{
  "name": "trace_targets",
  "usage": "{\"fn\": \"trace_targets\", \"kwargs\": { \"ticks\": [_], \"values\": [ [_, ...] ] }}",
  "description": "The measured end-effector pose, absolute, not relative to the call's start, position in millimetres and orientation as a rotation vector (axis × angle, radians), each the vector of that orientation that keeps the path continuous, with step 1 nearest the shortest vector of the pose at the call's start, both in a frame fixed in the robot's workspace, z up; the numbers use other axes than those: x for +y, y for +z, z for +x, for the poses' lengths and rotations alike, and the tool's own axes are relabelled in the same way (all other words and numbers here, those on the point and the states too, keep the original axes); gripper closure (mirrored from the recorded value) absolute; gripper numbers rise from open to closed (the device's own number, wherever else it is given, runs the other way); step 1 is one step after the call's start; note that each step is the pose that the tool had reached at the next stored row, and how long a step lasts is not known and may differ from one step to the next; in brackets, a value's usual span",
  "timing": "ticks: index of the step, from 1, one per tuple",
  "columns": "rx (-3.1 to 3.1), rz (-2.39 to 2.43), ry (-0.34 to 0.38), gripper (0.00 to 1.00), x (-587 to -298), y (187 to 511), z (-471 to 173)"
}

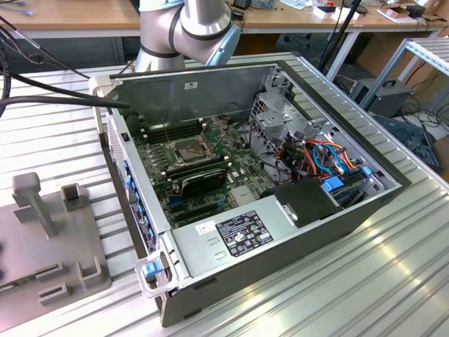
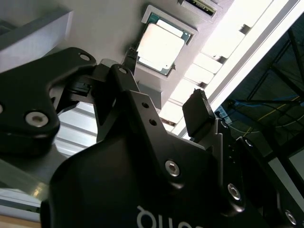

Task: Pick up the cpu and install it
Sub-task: 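Pick up the cpu and move it towards the insertion slot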

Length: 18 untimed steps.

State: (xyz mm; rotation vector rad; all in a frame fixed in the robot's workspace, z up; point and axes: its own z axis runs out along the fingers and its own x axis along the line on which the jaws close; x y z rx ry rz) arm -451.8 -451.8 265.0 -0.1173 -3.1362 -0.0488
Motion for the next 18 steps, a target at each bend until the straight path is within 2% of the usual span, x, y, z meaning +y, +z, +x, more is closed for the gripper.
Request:
{"fn": "trace_targets", "kwargs": {
  "ticks": [18],
  "values": [
    [-3.136, -0.117, -0.049, 0.34, -451.9, 261.4, -451.7]
  ]
}}
